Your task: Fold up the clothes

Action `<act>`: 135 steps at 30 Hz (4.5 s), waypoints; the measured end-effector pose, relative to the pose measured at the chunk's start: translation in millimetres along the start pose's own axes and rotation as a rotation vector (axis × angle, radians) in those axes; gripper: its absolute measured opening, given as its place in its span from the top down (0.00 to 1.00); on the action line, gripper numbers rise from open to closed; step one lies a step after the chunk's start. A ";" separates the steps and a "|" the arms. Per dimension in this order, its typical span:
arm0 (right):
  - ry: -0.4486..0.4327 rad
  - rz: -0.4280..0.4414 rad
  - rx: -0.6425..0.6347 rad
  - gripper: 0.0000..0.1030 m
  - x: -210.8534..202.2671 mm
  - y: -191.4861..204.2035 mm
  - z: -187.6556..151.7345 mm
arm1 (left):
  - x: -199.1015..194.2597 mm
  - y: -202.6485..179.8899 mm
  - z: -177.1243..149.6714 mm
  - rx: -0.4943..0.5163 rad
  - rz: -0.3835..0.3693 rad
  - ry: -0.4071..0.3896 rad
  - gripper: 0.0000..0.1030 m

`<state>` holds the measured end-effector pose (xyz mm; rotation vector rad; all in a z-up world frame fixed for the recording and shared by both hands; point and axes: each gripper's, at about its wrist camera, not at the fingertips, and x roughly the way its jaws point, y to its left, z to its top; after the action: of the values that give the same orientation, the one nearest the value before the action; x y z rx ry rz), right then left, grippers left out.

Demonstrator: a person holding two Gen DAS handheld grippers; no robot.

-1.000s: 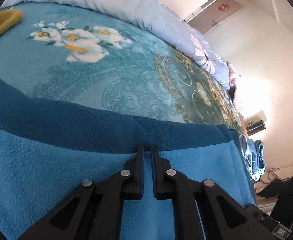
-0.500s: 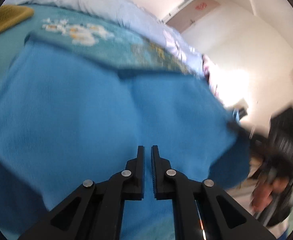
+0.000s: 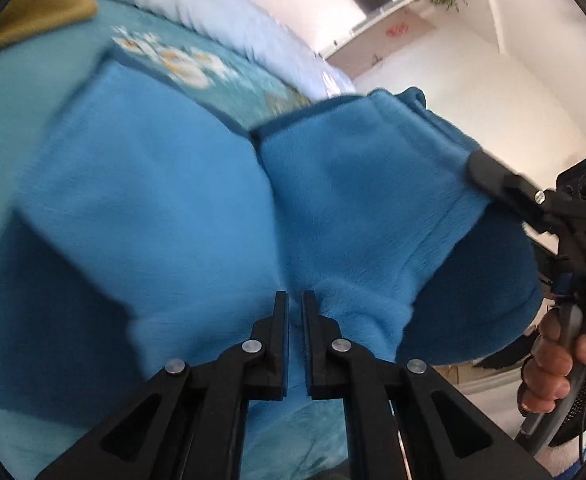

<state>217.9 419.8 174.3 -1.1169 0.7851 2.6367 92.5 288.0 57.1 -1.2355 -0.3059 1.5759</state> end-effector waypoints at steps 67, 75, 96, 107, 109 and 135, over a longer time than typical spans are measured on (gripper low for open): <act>0.132 -0.038 -0.108 0.41 64.2 45.2 -56.5 | -84.6 112.5 49.0 -0.077 0.033 -0.111 0.91; 0.134 -0.069 -0.095 0.41 63.9 39.6 -58.6 | -87.4 72.1 71.1 0.048 0.005 -0.122 0.64; 0.047 -0.080 0.007 0.41 32.5 5.3 -48.7 | -90.7 95.7 68.1 -0.108 -0.174 -0.165 0.87; 0.117 -0.064 -0.078 0.41 61.8 27.1 -51.5 | -77.4 140.4 50.0 -0.267 -0.177 -0.135 0.83; 0.129 -0.067 -0.086 0.41 66.2 29.4 -52.9 | -83.7 132.6 53.6 -0.233 -0.144 -0.140 0.81; 0.075 -0.074 -0.128 0.38 42.4 38.5 -50.7 | -38.3 63.9 142.0 0.237 0.145 0.015 0.71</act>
<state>205.9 358.5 130.2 -1.2581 0.5827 2.6289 -63.6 284.0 93.5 -1.1034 -0.0179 1.6719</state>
